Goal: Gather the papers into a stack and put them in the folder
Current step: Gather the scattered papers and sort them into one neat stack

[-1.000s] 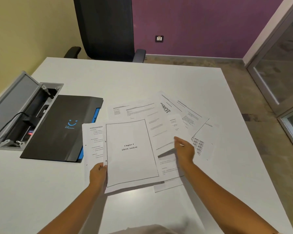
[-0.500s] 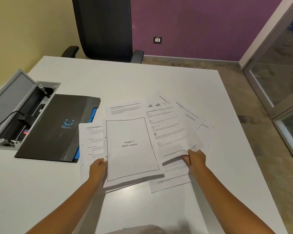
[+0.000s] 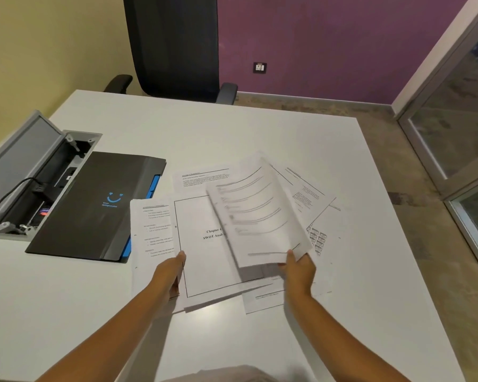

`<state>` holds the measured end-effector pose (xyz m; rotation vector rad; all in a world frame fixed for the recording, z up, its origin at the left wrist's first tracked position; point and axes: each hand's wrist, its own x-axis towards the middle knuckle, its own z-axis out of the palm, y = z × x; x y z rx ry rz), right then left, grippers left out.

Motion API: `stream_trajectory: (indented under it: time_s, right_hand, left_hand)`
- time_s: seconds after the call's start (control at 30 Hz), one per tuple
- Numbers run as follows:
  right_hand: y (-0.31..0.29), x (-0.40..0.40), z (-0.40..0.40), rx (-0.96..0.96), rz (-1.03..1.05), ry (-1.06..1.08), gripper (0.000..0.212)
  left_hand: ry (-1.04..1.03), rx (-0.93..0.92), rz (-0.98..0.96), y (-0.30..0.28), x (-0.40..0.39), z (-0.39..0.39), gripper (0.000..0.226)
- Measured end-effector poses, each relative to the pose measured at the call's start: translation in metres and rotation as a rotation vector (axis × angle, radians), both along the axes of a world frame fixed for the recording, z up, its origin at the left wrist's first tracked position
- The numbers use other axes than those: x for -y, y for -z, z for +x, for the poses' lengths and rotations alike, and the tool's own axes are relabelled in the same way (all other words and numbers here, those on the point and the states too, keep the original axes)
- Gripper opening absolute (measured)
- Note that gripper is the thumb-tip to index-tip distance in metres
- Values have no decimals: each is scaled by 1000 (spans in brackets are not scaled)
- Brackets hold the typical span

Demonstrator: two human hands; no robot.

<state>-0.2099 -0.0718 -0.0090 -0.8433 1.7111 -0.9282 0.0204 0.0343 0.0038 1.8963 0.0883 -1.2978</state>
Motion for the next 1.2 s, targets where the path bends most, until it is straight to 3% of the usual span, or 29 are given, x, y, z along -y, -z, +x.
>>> stream_trajectory:
  time_s: [0.13,0.27,0.37,0.5,0.77,0.9,1.2]
  right_hand:
    - [14,-35,20,104,97,-189,22]
    - [12,-54,22,-32,69,-379,28]
    - [4,-53,14,-75,30,-401,32]
    - [-9,-34,1,-77,-26,-398,40]
    - [-62,36,-26,8,-152,-603,54]
    - [-88,44,-22,77,-201,-717,38]
    - [-100,29,-2,199,-250,-605,26]
  left_hand:
    - [120,-2,-112,-6,5,-10,29]
    - [273,12,-179,-12,5,-15,45]
    - [304,85,-133,-17,9,-20,38]
    - [369,223,-142,-26,10,-25,37]
    - [295,230,-457,-74,27,-34,25]
    - [297,264,-480,-86,35,-32,35]
    - [234,386,-506,-94,38,-32,42]
